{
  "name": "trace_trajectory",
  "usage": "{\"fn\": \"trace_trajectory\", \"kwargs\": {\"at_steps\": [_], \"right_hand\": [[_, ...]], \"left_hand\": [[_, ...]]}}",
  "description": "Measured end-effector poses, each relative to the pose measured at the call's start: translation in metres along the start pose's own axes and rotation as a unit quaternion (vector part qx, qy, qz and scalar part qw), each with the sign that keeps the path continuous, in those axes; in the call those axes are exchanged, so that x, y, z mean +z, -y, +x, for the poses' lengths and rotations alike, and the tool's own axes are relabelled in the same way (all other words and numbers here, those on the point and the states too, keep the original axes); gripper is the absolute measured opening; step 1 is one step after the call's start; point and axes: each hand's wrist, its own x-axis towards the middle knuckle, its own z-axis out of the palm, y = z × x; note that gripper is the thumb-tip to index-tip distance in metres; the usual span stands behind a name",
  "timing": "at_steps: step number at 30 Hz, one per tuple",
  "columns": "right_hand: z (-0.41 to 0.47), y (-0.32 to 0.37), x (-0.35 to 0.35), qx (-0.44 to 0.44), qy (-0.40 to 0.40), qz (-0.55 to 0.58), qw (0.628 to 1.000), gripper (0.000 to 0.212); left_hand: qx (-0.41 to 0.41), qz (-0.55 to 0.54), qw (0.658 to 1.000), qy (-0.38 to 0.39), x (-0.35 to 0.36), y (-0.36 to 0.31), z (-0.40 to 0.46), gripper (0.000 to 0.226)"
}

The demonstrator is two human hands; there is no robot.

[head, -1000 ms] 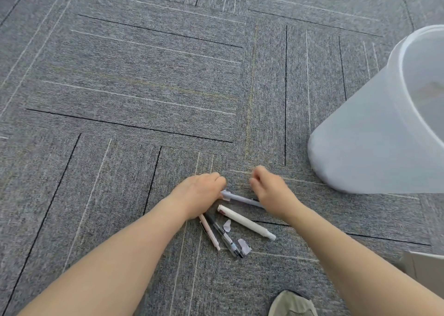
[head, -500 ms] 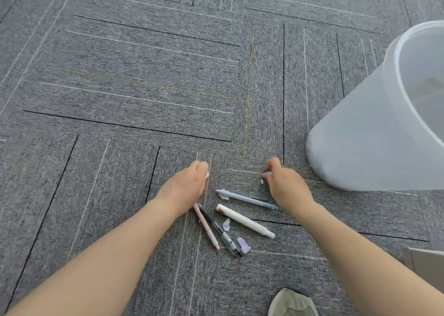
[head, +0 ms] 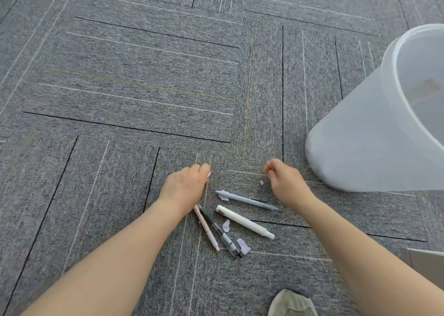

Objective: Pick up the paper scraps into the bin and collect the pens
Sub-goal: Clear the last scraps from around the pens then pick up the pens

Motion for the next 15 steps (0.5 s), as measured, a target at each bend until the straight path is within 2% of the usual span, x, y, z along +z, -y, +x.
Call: {"fn": "trace_trajectory", "kwargs": {"at_steps": [2, 5, 11, 13, 14, 15], "right_hand": [[-0.002, -0.003, 0.004, -0.026, 0.018, -0.066, 0.997, 0.01], [-0.005, -0.005, 0.01, -0.057, 0.023, -0.107, 0.992, 0.006], [-0.006, 0.004, 0.014, -0.089, 0.019, -0.203, 0.975, 0.012], [-0.007, 0.005, 0.014, -0.052, 0.019, -0.103, 0.993, 0.012], [-0.008, 0.005, 0.014, -0.02, 0.022, 0.002, 1.0, 0.013], [-0.011, 0.005, 0.013, 0.014, 0.032, 0.132, 0.991, 0.014]], "left_hand": [[-0.001, -0.003, 1.0, 0.005, 0.0, 0.0, 0.001, 0.008], [0.009, -0.059, 0.998, 0.002, -0.001, 0.001, -0.001, 0.01], [0.019, -0.167, 0.985, 0.022, -0.006, -0.004, -0.006, 0.017], [0.012, -0.177, 0.984, 0.033, -0.007, -0.005, -0.006, 0.015], [0.012, -0.178, 0.983, 0.04, -0.008, -0.006, -0.006, 0.013], [0.014, -0.175, 0.984, 0.044, -0.008, -0.007, -0.006, 0.011]]}}
